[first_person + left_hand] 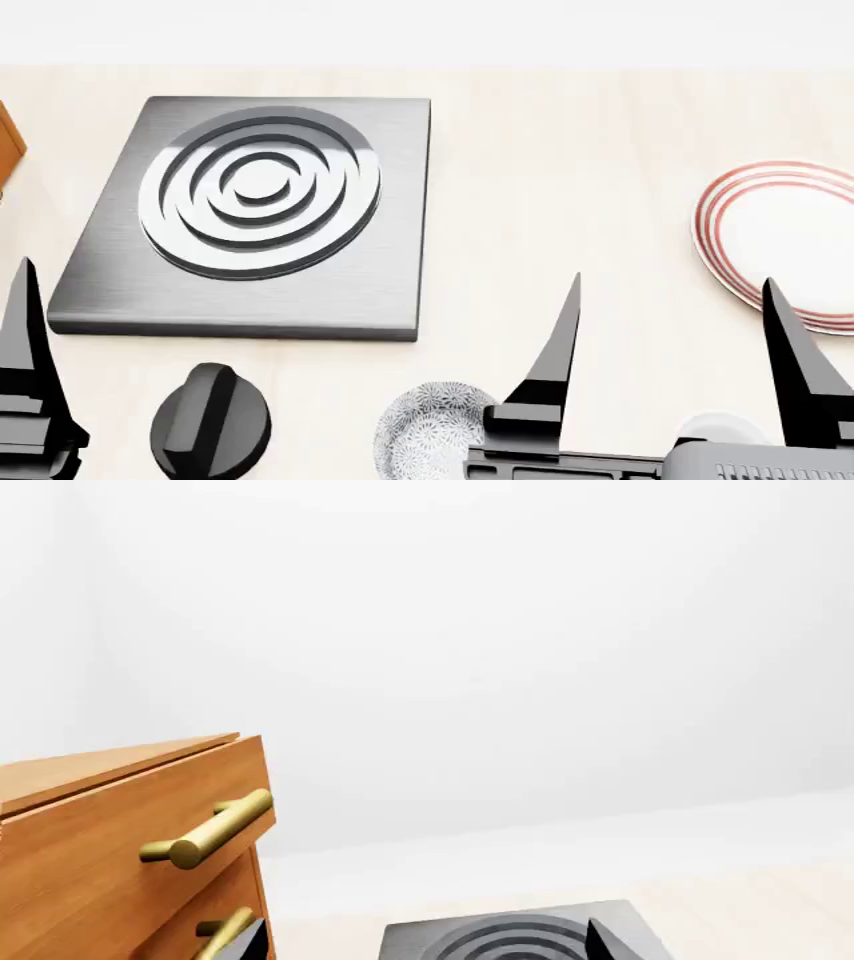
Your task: Pick the akita bowl next to the ramekin and place it on the plate.
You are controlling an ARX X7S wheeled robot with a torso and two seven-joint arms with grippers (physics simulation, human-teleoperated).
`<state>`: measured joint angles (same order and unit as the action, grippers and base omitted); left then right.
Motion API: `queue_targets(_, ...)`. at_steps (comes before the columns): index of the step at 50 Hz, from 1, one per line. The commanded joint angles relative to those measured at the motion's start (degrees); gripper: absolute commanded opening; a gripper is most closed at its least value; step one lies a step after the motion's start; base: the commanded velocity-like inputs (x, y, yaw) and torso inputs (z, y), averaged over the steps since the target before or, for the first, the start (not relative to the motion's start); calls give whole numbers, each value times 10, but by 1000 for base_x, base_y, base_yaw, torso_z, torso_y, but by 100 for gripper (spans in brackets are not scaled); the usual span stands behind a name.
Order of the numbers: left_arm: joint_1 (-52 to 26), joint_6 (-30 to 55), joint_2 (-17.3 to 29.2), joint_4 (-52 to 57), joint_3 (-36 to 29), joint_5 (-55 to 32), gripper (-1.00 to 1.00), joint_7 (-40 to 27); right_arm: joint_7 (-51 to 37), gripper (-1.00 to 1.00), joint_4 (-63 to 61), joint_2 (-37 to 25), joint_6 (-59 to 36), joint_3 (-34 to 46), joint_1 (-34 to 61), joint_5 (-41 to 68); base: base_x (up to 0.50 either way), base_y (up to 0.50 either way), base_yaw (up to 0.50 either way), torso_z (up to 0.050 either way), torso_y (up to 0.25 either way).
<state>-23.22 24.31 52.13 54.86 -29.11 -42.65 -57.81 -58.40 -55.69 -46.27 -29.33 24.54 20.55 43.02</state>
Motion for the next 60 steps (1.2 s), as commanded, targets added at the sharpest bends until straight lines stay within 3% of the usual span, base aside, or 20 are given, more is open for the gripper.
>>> queue_targets(1, -1, 0, 0, -1, -3, 1, 100, -1, 0, 100, 1, -2, 4, 2, -1, -1, 0, 0, 0, 0, -158)
queue_targets(60, -8, -3, 0, -4, -16, 0, 100, -6, -8, 100, -2, -9, 3, 12, 10, 10, 0, 0, 0, 0, -159)
